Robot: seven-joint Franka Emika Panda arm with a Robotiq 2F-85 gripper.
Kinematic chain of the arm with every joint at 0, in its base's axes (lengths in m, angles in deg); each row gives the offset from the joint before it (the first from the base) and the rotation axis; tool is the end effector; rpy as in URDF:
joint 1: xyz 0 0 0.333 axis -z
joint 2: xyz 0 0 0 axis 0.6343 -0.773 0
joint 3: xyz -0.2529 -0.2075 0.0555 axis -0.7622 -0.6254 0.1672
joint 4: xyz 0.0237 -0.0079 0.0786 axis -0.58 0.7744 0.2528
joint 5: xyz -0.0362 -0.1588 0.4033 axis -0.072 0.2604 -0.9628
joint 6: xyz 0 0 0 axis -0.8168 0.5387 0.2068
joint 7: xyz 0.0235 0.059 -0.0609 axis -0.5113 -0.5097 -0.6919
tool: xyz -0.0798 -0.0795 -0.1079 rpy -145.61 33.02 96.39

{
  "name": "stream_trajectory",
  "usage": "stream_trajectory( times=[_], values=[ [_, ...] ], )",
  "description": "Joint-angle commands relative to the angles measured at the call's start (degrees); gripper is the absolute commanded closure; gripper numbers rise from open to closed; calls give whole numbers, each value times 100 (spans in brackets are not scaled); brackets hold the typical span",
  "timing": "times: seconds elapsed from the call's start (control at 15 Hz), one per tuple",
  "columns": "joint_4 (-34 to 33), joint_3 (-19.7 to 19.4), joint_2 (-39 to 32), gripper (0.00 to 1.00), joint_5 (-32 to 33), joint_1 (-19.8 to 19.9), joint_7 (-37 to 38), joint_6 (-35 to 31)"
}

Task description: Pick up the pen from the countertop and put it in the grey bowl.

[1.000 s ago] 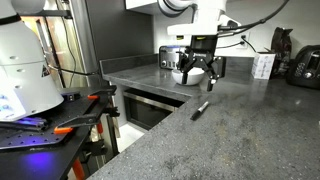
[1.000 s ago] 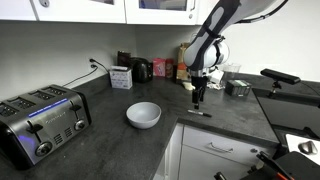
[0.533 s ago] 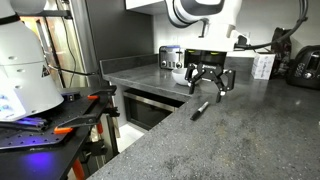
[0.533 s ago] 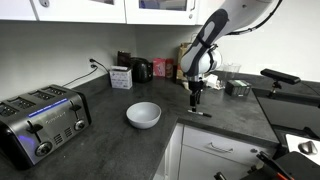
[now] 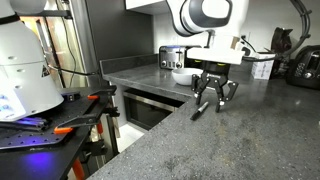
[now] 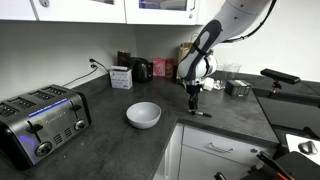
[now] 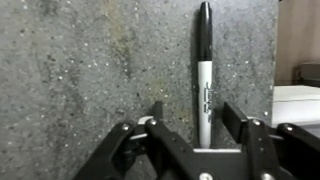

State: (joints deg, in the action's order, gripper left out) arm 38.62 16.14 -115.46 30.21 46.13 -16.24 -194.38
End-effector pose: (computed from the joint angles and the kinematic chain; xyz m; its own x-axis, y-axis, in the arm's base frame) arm 0.6137 -0.0646 0.0707 0.7094 0.6819 -0.1783 0.6874 -0.7252 -0.0390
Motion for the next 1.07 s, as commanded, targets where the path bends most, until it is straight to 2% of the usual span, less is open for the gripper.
stream_trajectory(
  times=[0.0, 0.33, 0.53, 0.8, 1.0],
  values=[
    [-259, 101, -91, 64, 156, 110, -53, 316],
    [-298, 117, -101, 100, 119, 135, -37, 394],
    [-207, 219, -11, 97, -16, 208, -90, 358],
    [-12, 591, 273, 97, -311, 323, -182, 209],
    [202, 863, 607, 97, -572, 264, -97, -41]
  ],
)
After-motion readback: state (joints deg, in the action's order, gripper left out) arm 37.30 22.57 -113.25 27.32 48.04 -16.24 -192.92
